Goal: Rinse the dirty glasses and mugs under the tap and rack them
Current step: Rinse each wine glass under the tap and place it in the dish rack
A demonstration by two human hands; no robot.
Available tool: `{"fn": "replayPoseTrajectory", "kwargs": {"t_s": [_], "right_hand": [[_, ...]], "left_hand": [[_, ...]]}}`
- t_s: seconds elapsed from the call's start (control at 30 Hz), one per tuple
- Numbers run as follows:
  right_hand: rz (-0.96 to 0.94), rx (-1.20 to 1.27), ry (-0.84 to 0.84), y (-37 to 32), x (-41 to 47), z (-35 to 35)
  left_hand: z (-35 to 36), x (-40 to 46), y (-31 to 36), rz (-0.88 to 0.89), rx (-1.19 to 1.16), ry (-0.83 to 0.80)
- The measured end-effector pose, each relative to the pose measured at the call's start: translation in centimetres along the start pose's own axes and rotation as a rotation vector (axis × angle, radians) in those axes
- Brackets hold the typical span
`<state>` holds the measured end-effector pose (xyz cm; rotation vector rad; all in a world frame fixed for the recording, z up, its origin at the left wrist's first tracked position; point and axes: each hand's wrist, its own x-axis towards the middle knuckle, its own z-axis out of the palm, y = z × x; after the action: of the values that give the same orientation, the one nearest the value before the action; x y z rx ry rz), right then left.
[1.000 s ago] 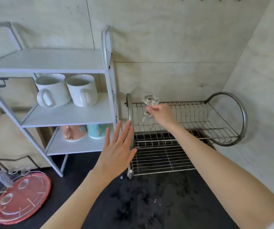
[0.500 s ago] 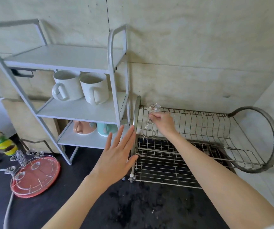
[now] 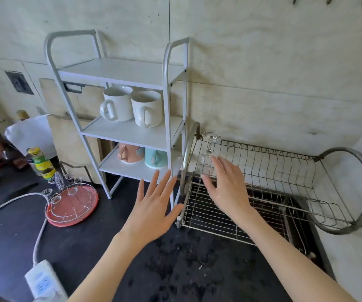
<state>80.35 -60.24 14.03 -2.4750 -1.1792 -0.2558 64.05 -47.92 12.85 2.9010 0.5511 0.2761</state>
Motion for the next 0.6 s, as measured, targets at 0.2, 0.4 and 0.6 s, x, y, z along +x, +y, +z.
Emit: {"fn": "replayPoseTrajectory", "kwargs": {"t_s": [0.2,0.4,0.6], "right_hand": [[-0.146,-0.004,-0.151,-5.6,-7.3,0.6],[-0.342,0.117,-0.322,-14.0,-13.4,2.5],[-0.534,0.185,-0.407,-24.4,-19.1,4.6]], "left_hand": [[1.5,-8.1,-0.8,-0.132,-0.002,0.011],[0.5,-18.4,-4.7,-0.29,0.102,0.031],[-2.2,-30.9,-8.5,-0.504,0.146,0.079]]}}
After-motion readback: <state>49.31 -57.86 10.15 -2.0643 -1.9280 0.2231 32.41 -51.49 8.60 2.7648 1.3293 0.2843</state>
